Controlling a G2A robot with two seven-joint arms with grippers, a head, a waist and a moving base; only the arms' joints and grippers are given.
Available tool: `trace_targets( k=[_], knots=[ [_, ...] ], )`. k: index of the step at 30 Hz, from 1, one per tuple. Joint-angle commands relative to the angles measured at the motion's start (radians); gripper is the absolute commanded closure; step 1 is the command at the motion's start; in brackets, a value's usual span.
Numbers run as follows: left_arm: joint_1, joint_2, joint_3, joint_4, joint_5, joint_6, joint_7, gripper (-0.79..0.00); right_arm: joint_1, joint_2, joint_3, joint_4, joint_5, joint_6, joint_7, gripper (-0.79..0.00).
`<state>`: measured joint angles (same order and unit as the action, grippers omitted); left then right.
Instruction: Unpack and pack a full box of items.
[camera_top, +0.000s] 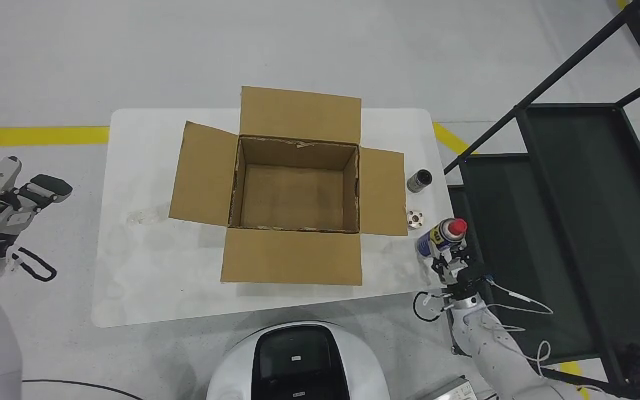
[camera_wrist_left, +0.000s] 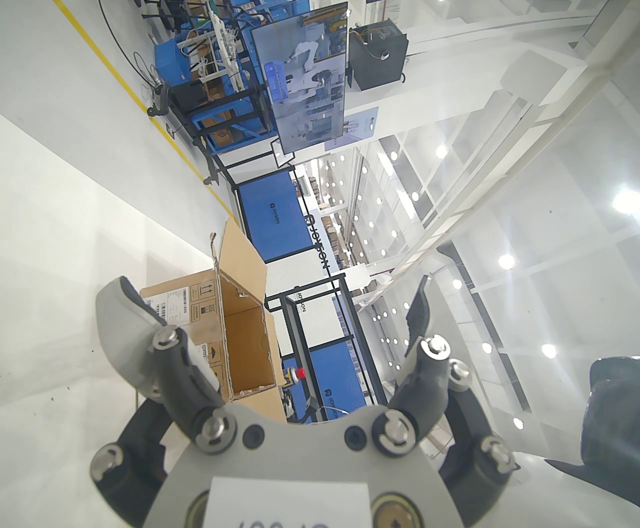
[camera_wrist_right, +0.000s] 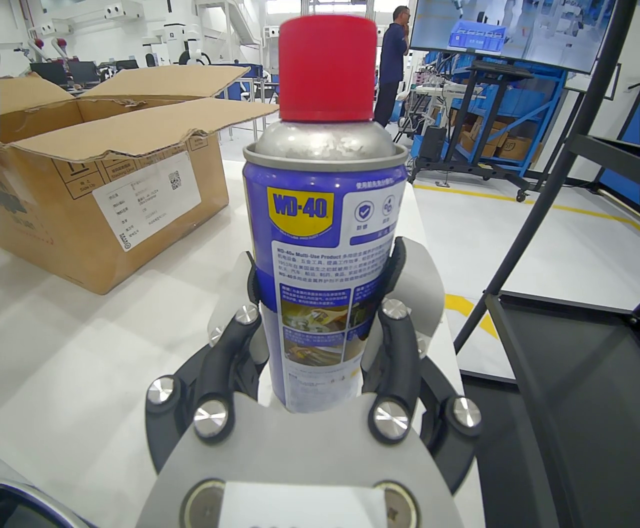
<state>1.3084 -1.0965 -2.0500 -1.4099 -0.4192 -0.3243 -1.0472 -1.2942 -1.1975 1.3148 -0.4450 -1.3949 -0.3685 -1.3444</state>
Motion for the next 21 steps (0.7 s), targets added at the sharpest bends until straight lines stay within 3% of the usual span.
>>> trace_targets(
  k=[1, 2, 7, 9, 10, 11, 21],
  knots=[
    [0.000, 0.000, 0.000, 0.000, 0.000, 0.000, 0.000, -0.785, 0.013, -0.002, -0.003, 0.019, 0.002, -0.004, 0.004, -0.102],
    [0.000, 0.000, 0.000, 0.000, 0.000, 0.000, 0.000, -0.785, 0.020, -0.003, -0.006, 0.030, 0.002, -0.009, 0.011, -0.256],
    [0.000, 0.000, 0.000, 0.000, 0.000, 0.000, 0.000, -0.785, 0.049, -0.005, -0.015, 0.067, 0.000, -0.031, 0.027, -0.283],
    [0.000, 0.000, 0.000, 0.000, 0.000, 0.000, 0.000, -0.785, 0.058, -0.004, -0.017, 0.081, -0.004, -0.036, 0.035, -0.385],
    [0.000, 0.000, 0.000, 0.000, 0.000, 0.000, 0.000, -0.785, 0.061, -0.004, -0.019, 0.085, -0.006, -0.040, 0.035, -0.610],
    [0.000, 0.000, 0.000, 0.000, 0.000, 0.000, 0.000, -0.785, 0.063, -0.004, -0.020, 0.090, -0.008, -0.044, 0.032, -0.785],
    [0.000, 0.000, 0.000, 0.000, 0.000, 0.000, 0.000, -0.785, -0.001, 0.030, -0.023, 0.047, -0.047, -0.086, -0.021, -0.785]
  ],
)
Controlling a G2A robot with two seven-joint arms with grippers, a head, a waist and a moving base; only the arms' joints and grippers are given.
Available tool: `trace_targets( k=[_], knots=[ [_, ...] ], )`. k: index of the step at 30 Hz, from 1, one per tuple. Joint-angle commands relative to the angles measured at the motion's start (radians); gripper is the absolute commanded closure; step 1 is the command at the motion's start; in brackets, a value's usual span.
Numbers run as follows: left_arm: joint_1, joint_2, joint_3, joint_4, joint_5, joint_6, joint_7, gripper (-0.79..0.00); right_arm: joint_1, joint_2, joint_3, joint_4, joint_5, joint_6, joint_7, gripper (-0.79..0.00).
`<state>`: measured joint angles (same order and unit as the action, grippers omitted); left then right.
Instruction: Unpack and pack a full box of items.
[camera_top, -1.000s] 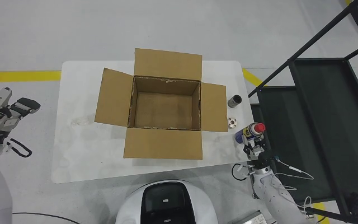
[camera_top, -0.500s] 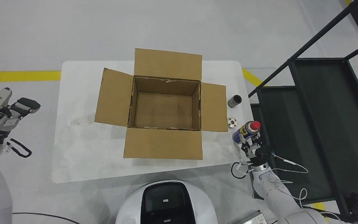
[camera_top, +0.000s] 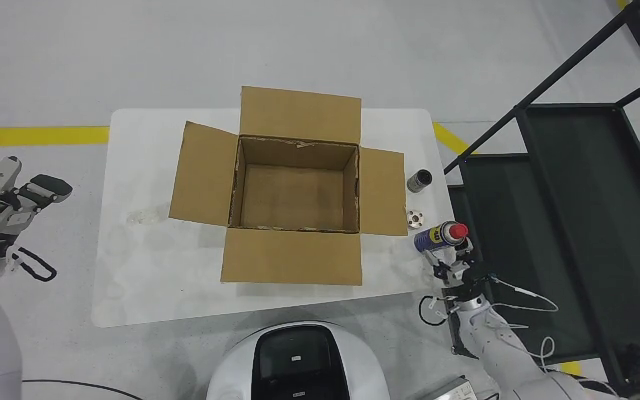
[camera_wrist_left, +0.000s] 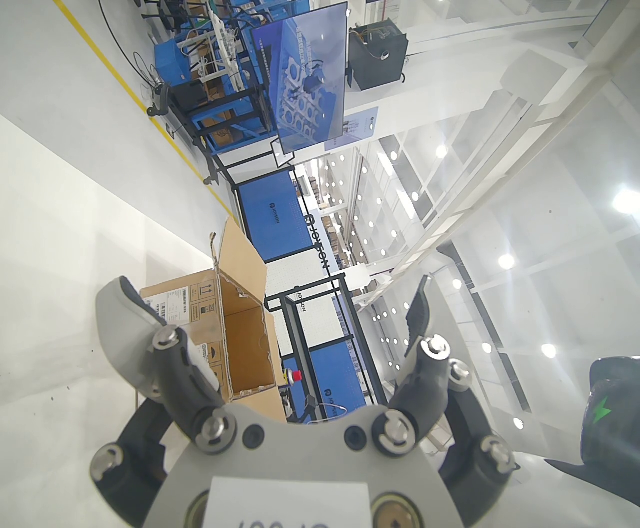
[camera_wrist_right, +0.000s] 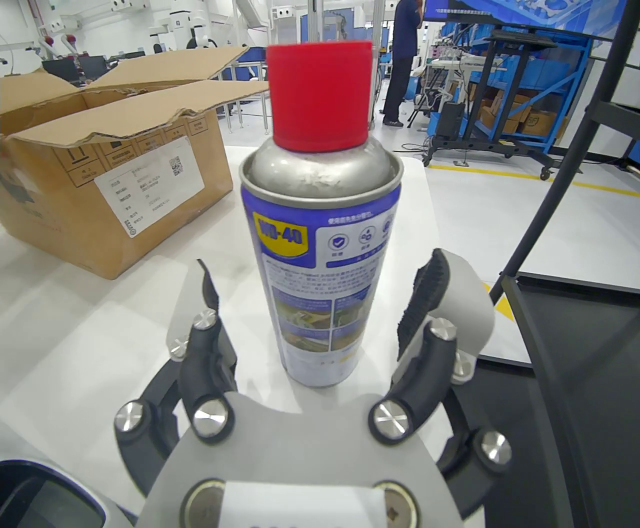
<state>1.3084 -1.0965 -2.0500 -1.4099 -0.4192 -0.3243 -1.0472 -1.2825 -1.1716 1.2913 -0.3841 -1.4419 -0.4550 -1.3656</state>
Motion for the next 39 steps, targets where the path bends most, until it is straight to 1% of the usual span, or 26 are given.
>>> trace_targets(
  k=[1, 5, 10, 16, 25, 26, 27, 28, 29, 30, 35, 39],
  knots=[
    [0.000, 0.000, 0.000, 0.000, 0.000, 0.000, 0.000, -0.785, -0.029, 0.009, 0.001, -0.029, -0.003, -0.003, 0.003, -0.785],
    [0.000, 0.000, 0.000, 0.000, 0.000, 0.000, 0.000, -0.785, -0.077, 0.028, 0.015, -0.069, 0.010, -0.034, 0.035, -0.785],
    [0.000, 0.000, 0.000, 0.000, 0.000, 0.000, 0.000, -0.785, -0.089, 0.033, 0.032, -0.118, 0.052, -0.053, 0.099, -0.785],
    [0.000, 0.000, 0.000, 0.000, 0.000, 0.000, 0.000, -0.785, -0.077, 0.028, 0.041, -0.158, 0.099, -0.020, 0.221, -0.785],
    [0.000, 0.000, 0.000, 0.000, 0.000, 0.000, 0.000, -0.785, -0.063, 0.019, 0.037, -0.187, 0.134, 0.006, 0.314, -0.785],
    [0.000, 0.000, 0.000, 0.000, 0.000, 0.000, 0.000, -0.785, -0.062, 0.019, 0.036, -0.190, 0.133, 0.017, 0.316, -0.662],
    [0.000, 0.000, 0.000, 0.000, 0.000, 0.000, 0.000, -0.785, -0.063, 0.017, 0.035, -0.192, 0.133, 0.023, 0.315, -0.505],
    [0.000, 0.000, 0.000, 0.000, 0.000, 0.000, 0.000, -0.785, -0.064, 0.016, 0.034, -0.192, 0.138, 0.023, 0.317, -0.286],
    [0.000, 0.000, 0.000, 0.000, 0.000, 0.000, 0.000, -0.785, -0.064, 0.015, 0.033, -0.193, 0.142, 0.023, 0.320, -0.046],
    [0.000, 0.000, 0.000, 0.000, 0.000, 0.000, 0.000, -0.785, -0.066, 0.014, 0.031, -0.194, 0.145, 0.023, 0.319, 0.000],
    [0.000, 0.000, 0.000, 0.000, 0.000, 0.000, 0.000, -0.785, -0.076, 0.010, 0.029, -0.210, 0.159, 0.010, 0.301, 0.000],
    [0.000, 0.000, 0.000, 0.000, 0.000, 0.000, 0.000, -0.785, -0.091, 0.014, 0.030, -0.244, 0.145, -0.004, 0.263, 0.000]
  ],
)
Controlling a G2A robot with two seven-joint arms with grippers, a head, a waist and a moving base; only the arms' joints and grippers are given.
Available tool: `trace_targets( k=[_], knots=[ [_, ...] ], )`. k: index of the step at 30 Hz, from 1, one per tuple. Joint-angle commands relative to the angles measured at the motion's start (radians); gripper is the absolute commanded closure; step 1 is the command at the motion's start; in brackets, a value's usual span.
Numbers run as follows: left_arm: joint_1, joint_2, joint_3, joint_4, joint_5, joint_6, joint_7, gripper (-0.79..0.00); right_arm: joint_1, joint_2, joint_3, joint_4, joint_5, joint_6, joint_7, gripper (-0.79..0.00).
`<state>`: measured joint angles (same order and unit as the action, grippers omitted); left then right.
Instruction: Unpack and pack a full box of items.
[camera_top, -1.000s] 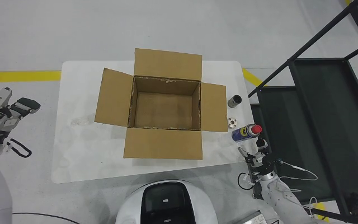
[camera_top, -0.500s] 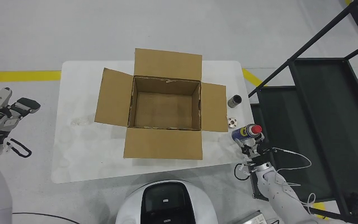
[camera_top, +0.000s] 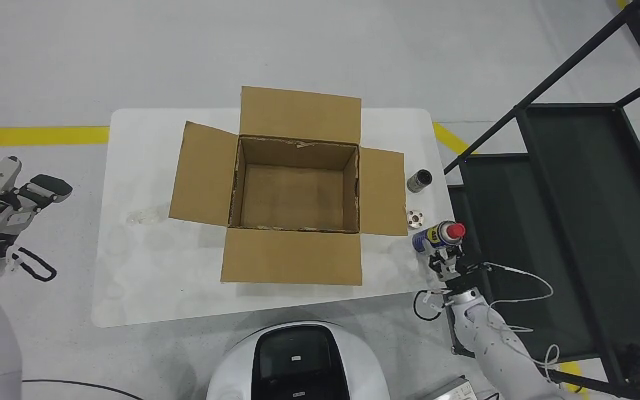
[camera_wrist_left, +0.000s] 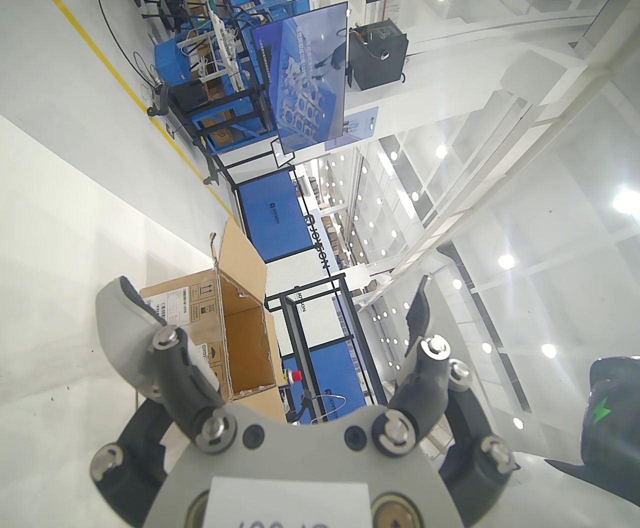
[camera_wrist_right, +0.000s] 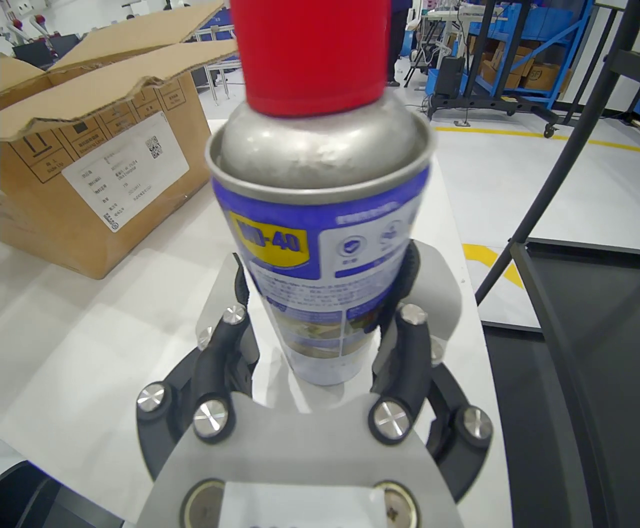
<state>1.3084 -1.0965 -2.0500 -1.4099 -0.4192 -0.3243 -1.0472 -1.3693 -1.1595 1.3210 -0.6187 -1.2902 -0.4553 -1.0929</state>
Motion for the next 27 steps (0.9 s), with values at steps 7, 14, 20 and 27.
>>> trace_targets(
  k=[7, 14, 20, 27],
  knots=[
    [0.000, 0.000, 0.000, 0.000, 0.000, 0.000, 0.000, -0.785, -0.093, 0.034, 0.064, -0.170, -0.044, -0.018, -0.111, 0.000],
    [0.000, 0.000, 0.000, 0.000, 0.000, 0.000, 0.000, -0.785, -0.277, 0.079, 0.199, -0.556, -0.092, -0.018, 0.013, 0.000],
    [0.000, 0.000, 0.000, 0.000, 0.000, 0.000, 0.000, -0.785, -0.356, 0.089, 0.250, -0.836, -0.163, 0.096, 0.241, 0.000],
    [0.000, 0.000, 0.000, 0.000, 0.000, 0.000, 0.000, -0.785, -0.374, 0.088, 0.223, -1.014, -0.280, 0.163, 0.442, 0.000]
  ],
)
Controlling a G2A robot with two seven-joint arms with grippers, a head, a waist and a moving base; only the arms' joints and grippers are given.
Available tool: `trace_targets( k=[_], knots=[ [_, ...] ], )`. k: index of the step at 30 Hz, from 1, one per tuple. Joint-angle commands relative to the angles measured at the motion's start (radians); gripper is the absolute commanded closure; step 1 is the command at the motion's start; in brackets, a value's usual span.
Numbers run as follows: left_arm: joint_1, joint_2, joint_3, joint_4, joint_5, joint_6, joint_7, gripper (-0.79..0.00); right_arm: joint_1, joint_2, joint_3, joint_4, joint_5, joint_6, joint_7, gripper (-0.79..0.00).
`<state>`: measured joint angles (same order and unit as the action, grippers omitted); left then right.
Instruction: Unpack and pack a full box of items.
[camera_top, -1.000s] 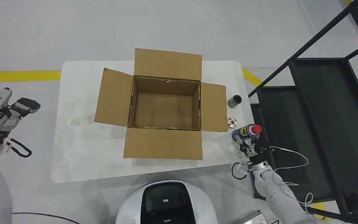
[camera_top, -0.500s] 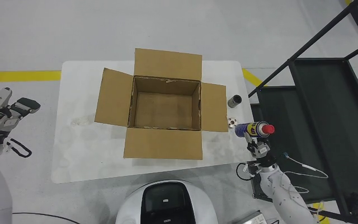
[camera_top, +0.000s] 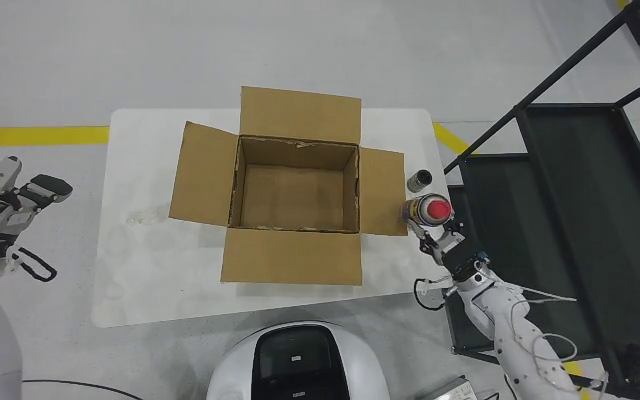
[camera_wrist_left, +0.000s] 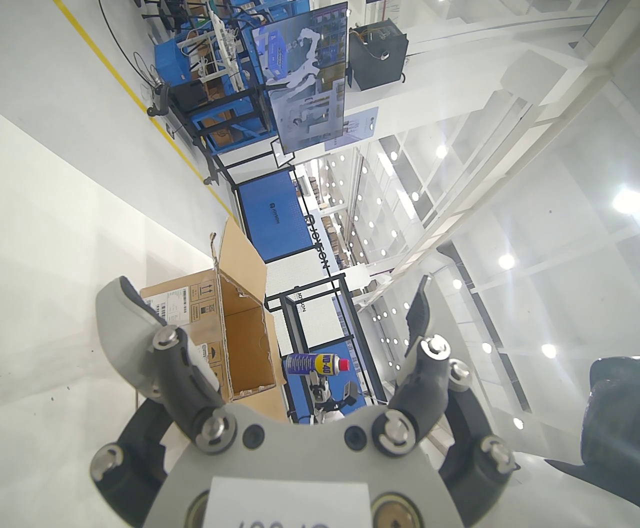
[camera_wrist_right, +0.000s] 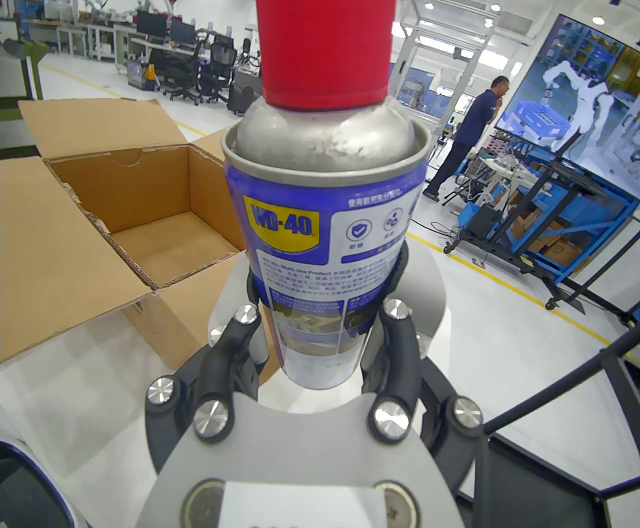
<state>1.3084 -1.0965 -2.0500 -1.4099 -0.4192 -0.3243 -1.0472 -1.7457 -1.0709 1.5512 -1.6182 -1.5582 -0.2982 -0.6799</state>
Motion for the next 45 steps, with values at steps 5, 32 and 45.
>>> trace_targets(
  k=[5, 32, 45],
  knots=[
    [0.000, 0.000, 0.000, 0.000, 0.000, 0.000, 0.000, -0.785, 0.017, -0.004, -0.032, -0.041, -0.027, 0.017, 0.075, 0.000],
    [0.000, 0.000, 0.000, 0.000, 0.000, 0.000, 0.000, -0.785, 0.151, 0.001, -0.065, -0.219, 0.006, -0.187, 0.382, 0.000],
    [0.000, 0.000, 0.000, 0.000, 0.000, 0.000, 0.000, -0.785, 0.500, -0.047, -0.362, -0.168, 0.096, -0.216, 0.909, 0.000]
  ],
)
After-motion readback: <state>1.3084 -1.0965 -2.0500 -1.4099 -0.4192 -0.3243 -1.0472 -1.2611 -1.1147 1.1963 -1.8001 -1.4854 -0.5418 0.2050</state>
